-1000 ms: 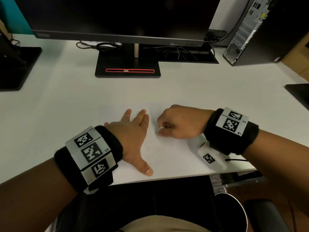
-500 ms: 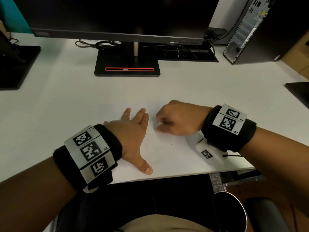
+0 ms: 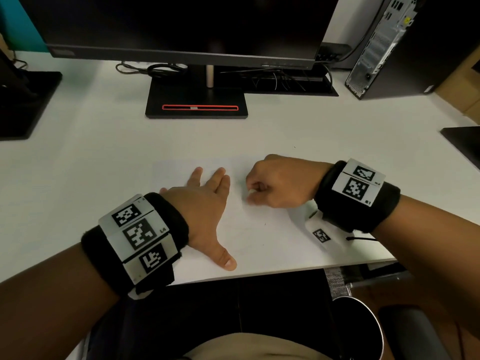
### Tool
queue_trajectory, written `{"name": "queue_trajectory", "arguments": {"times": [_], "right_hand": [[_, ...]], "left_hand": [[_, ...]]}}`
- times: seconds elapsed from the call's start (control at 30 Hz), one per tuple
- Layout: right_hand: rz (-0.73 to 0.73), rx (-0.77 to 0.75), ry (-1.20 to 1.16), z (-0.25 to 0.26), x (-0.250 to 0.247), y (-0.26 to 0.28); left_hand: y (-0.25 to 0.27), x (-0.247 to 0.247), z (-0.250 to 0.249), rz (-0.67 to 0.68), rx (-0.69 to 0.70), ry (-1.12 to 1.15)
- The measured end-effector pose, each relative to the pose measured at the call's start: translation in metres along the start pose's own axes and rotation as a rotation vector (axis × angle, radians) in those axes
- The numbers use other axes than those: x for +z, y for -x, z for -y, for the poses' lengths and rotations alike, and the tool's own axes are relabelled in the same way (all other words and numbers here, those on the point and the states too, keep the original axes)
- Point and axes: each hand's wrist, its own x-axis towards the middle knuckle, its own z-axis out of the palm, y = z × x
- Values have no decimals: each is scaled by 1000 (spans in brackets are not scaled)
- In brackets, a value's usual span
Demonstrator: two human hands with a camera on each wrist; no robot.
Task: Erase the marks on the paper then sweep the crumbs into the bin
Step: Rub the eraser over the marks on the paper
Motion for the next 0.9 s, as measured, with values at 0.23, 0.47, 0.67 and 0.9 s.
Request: {"name": "queue_trajectory", "arguments": {"times": [0.23, 0.47, 0.67, 0.9], "right_hand": [[72, -71, -17, 11, 8, 6], [108, -125, -38, 20, 17, 13], [19, -121, -47, 19, 20, 16], [13, -87, -35, 14, 16, 21]], "left_hand": [[-1, 0, 1, -1, 4, 0], [-2, 1, 1, -4, 3, -3], [-2, 2, 1, -10, 1, -6], [-2, 1, 0, -4, -8, -8]]}}
